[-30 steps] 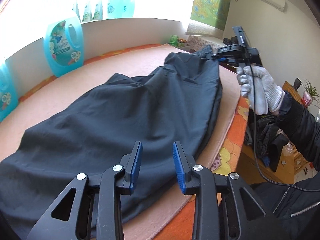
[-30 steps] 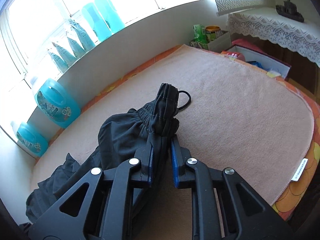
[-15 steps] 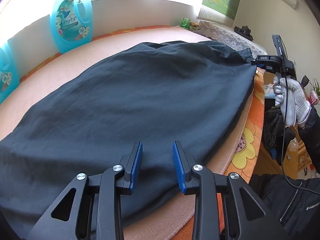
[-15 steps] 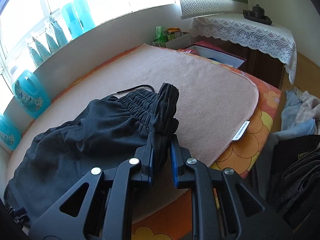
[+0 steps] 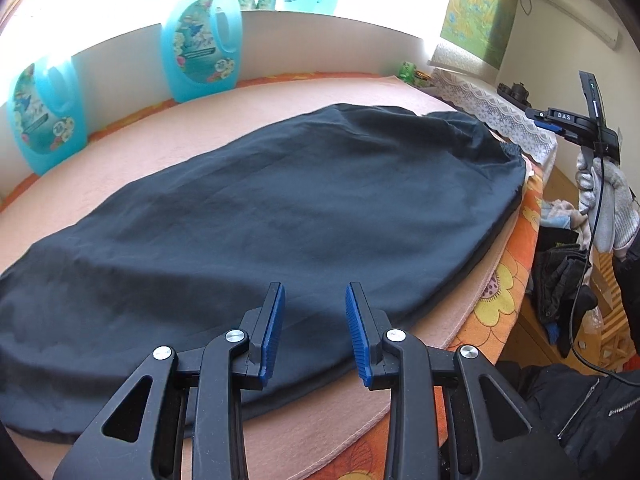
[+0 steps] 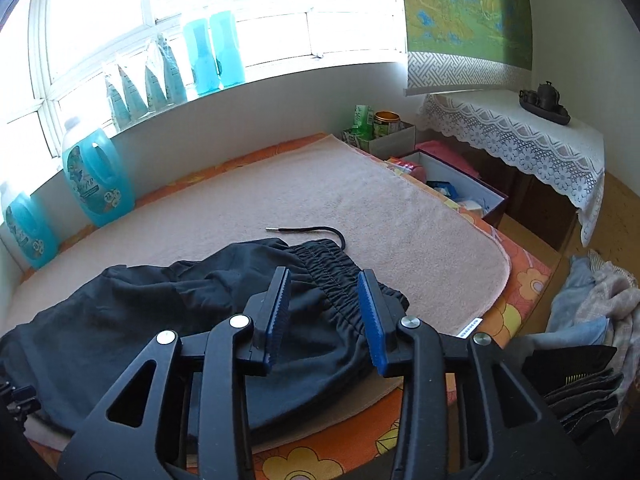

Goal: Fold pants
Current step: 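Open the left tool and move it over the folded pants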

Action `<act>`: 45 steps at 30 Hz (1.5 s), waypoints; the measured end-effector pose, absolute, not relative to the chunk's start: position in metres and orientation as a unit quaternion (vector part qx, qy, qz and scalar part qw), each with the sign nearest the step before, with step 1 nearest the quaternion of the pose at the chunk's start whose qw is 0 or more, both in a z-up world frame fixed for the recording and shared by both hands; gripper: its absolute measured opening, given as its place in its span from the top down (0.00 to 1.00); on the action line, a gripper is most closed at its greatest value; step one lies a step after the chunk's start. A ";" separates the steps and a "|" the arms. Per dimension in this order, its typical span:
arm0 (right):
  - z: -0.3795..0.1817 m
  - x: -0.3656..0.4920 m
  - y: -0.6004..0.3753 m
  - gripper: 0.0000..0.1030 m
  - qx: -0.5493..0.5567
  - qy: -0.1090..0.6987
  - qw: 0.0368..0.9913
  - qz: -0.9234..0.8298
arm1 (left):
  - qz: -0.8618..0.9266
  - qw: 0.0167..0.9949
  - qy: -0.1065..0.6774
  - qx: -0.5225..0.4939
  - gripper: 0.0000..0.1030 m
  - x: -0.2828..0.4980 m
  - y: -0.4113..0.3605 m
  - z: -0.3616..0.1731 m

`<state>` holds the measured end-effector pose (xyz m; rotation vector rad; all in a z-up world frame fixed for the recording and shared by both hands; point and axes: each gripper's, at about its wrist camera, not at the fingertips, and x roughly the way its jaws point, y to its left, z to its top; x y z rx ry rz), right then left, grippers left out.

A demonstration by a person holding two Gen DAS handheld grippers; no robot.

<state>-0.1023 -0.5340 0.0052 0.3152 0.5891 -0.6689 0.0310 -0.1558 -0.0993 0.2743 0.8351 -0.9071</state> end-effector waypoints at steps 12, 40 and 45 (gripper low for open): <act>0.013 0.018 -0.510 0.63 0.107 0.321 0.931 -0.139 | -0.270 0.877 0.393 0.064 0.67 0.077 -0.045 -0.090; -0.095 0.163 -0.420 0.96 0.035 0.489 0.856 0.164 | -0.329 0.857 0.385 0.089 0.67 0.128 -0.133 -0.066; -0.089 0.162 -0.429 0.94 0.029 0.493 0.858 0.143 | -0.393 0.833 0.374 0.104 0.67 0.126 -0.184 -0.067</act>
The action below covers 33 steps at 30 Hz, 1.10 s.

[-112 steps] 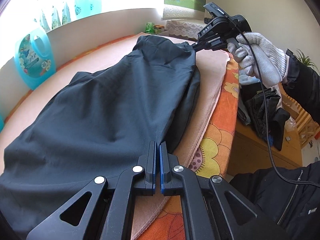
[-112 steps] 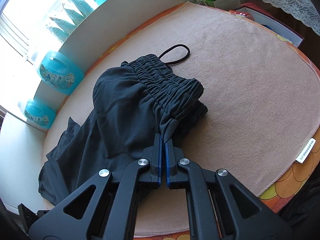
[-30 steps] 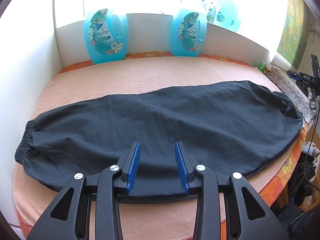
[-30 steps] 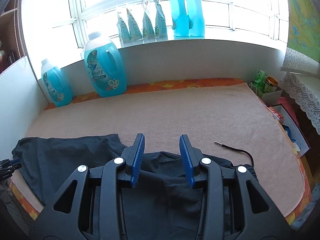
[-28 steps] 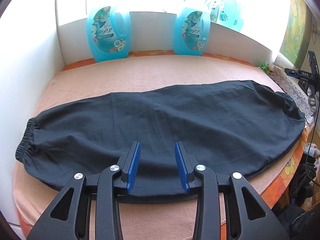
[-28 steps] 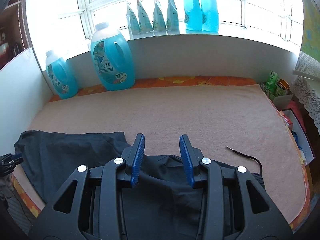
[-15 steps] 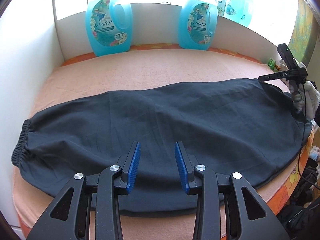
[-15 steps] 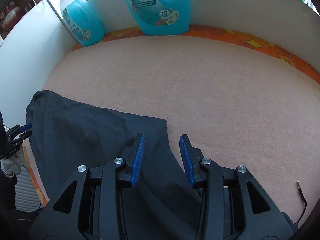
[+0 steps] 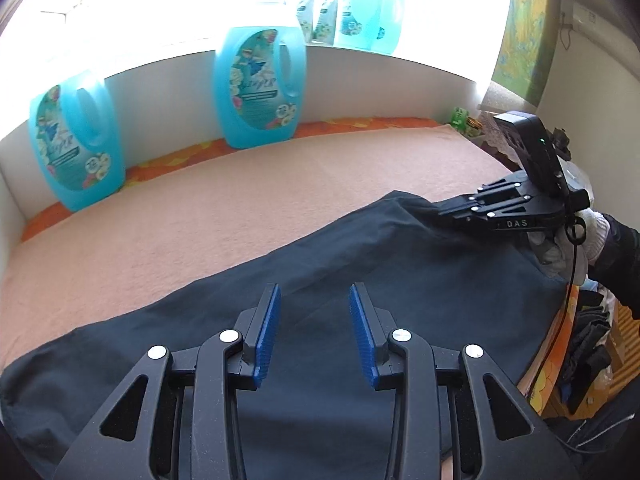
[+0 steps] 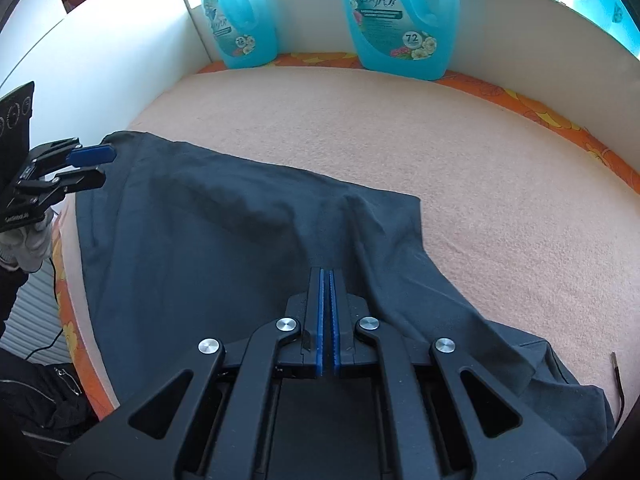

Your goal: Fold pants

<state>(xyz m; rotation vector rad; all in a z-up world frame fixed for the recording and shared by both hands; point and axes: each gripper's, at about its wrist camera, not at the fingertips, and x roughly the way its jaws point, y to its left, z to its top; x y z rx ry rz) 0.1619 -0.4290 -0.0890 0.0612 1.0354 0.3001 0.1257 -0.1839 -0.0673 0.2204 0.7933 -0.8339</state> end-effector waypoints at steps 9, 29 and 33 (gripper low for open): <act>-0.105 0.218 -0.497 0.71 0.132 0.524 0.832 0.126 | -0.443 0.781 0.414 0.147 0.67 0.104 -0.232 -0.105; -0.073 0.108 -0.392 0.96 0.018 0.438 0.871 0.221 | -0.430 0.812 0.381 0.102 0.67 0.128 -0.228 -0.076; -0.102 0.089 -0.374 0.96 -0.007 0.474 0.848 0.235 | -0.451 0.799 0.384 0.103 0.67 0.120 -0.236 -0.082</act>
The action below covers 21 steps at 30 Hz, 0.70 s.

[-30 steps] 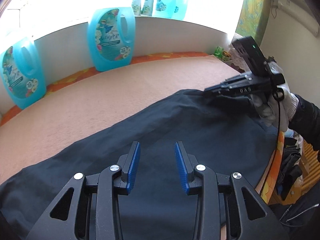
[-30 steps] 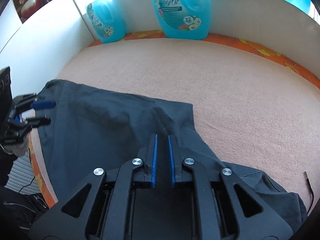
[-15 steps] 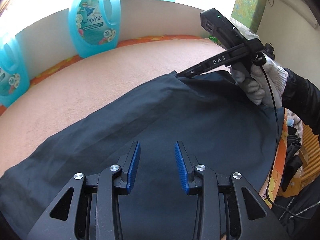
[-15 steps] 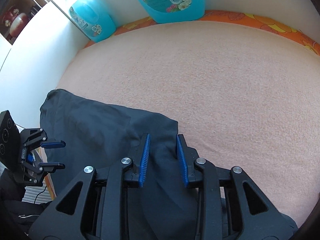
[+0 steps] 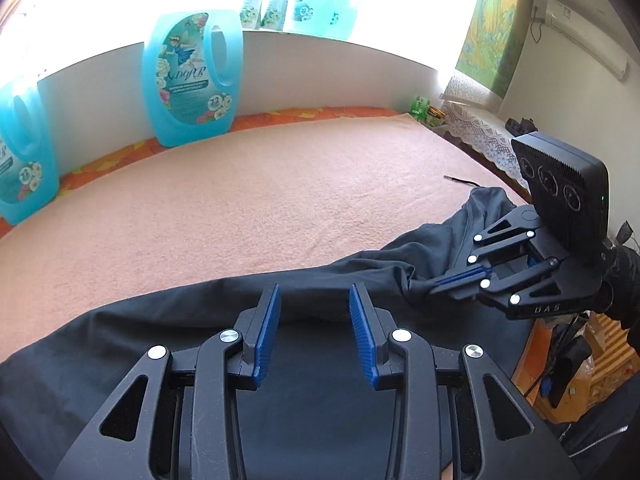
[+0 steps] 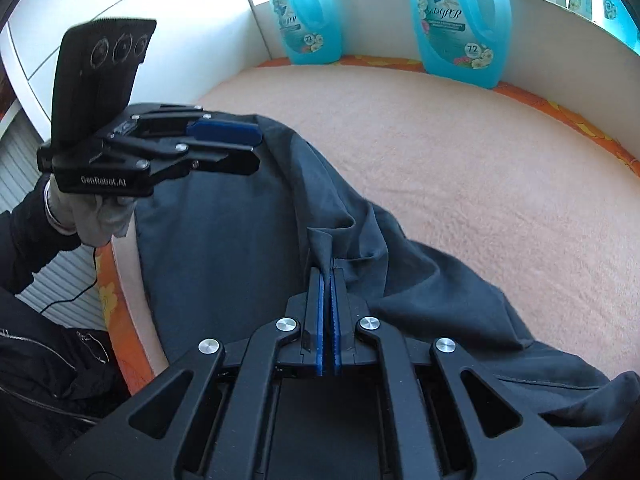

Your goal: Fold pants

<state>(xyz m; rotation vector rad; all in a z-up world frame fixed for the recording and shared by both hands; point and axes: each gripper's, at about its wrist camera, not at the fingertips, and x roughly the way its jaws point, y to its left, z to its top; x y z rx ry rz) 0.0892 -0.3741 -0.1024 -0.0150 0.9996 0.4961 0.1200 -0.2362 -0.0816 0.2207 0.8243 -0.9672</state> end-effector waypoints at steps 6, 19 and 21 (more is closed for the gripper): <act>-0.094 0.083 -0.386 0.94 0.003 0.471 0.847 0.246 | -0.458 0.773 0.416 0.145 0.67 0.115 -0.258 -0.112; -0.090 0.116 -0.393 0.57 -0.013 0.478 0.851 0.218 | -0.458 0.765 0.426 0.151 0.67 0.108 -0.255 -0.125; -0.096 0.123 -0.394 0.61 0.009 0.487 0.843 0.227 | -0.456 0.767 0.424 0.151 0.67 0.109 -0.254 -0.125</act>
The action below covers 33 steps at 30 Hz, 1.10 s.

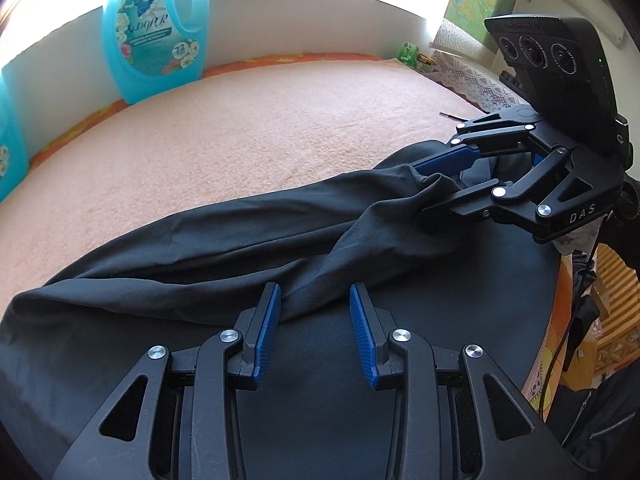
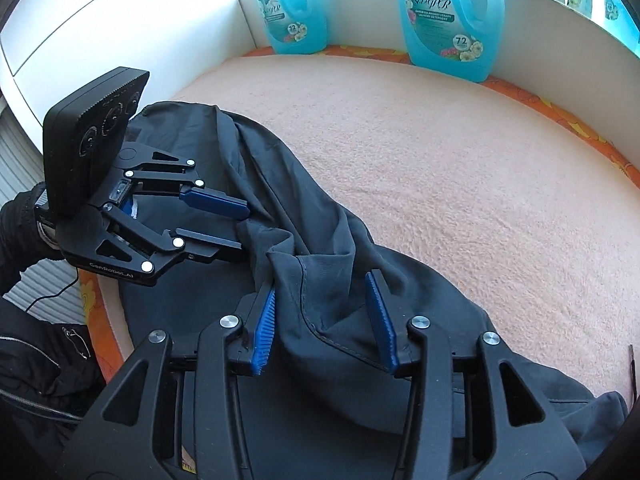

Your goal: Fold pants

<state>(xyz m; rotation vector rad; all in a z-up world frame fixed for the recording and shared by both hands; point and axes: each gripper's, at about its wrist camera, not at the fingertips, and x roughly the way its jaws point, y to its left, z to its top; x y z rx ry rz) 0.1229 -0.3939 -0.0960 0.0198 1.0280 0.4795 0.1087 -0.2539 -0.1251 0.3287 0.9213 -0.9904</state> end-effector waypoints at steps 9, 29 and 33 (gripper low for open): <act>-0.053 0.141 -0.391 0.93 -0.070 0.431 0.876 0.204 | -0.379 0.816 0.413 0.141 0.67 0.115 -0.173 -0.106; -0.035 0.175 -0.500 0.82 -0.019 0.421 0.906 0.034 | -0.328 0.833 0.435 0.092 0.67 0.118 -0.113 -0.118; -0.042 0.133 -0.540 0.57 -0.016 0.440 0.898 0.009 | -0.324 0.836 0.436 0.085 0.67 0.119 -0.103 -0.119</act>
